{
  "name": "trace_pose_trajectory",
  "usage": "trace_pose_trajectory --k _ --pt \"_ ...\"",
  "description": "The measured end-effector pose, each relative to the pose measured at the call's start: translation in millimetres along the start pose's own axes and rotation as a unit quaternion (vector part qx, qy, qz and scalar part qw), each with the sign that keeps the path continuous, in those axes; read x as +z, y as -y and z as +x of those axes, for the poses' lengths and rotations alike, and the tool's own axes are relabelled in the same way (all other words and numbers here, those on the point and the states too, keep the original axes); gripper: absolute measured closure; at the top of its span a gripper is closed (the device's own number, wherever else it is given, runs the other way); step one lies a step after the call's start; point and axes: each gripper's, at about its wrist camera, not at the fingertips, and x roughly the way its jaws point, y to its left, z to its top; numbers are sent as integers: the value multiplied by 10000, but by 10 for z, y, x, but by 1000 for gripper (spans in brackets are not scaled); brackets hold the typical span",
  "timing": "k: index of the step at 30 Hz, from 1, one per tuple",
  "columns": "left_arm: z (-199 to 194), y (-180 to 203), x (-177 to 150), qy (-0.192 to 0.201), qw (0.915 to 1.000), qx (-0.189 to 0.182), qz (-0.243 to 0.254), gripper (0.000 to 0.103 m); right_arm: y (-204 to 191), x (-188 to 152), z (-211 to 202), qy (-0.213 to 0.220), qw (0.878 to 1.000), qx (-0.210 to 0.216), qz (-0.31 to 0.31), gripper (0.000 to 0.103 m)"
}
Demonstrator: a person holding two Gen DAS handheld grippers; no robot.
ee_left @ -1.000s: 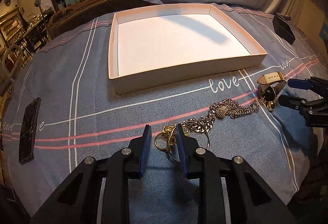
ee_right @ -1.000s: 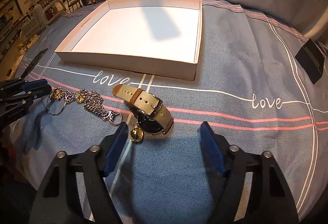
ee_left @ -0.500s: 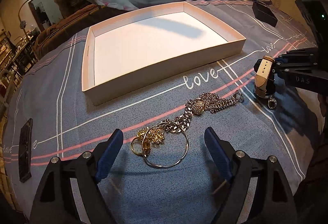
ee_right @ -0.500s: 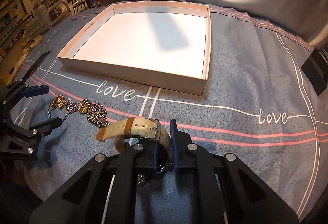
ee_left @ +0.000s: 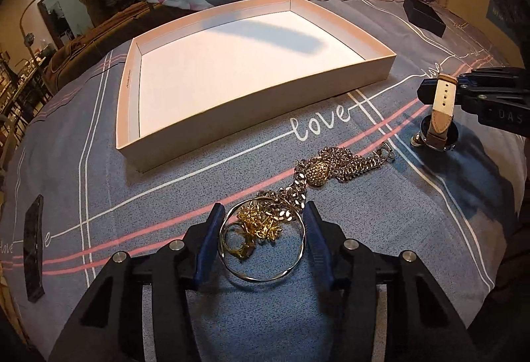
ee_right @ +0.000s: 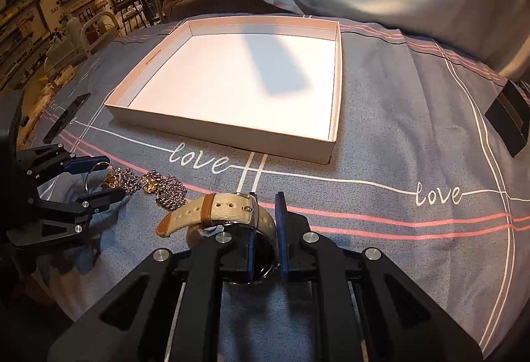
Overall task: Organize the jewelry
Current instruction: 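Carry the bangle and watch with both tools into the white box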
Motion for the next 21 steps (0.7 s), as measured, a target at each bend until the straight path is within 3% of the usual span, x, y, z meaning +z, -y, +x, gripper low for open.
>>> trace_pose_trajectory --k 7,14,21 --pt "-282 -20 200 343 9989 -54 -321 55 -95 101 -48 29 9998 9 -183 91" --pt "-175 -16 225 110 9972 -207 -707 55 -260 121 -36 -84 9990 2 -438 91" --pt "-396 -150 480 347 9933 -386 -1035 55 -406 531 -284 209 9970 71 -743 92"
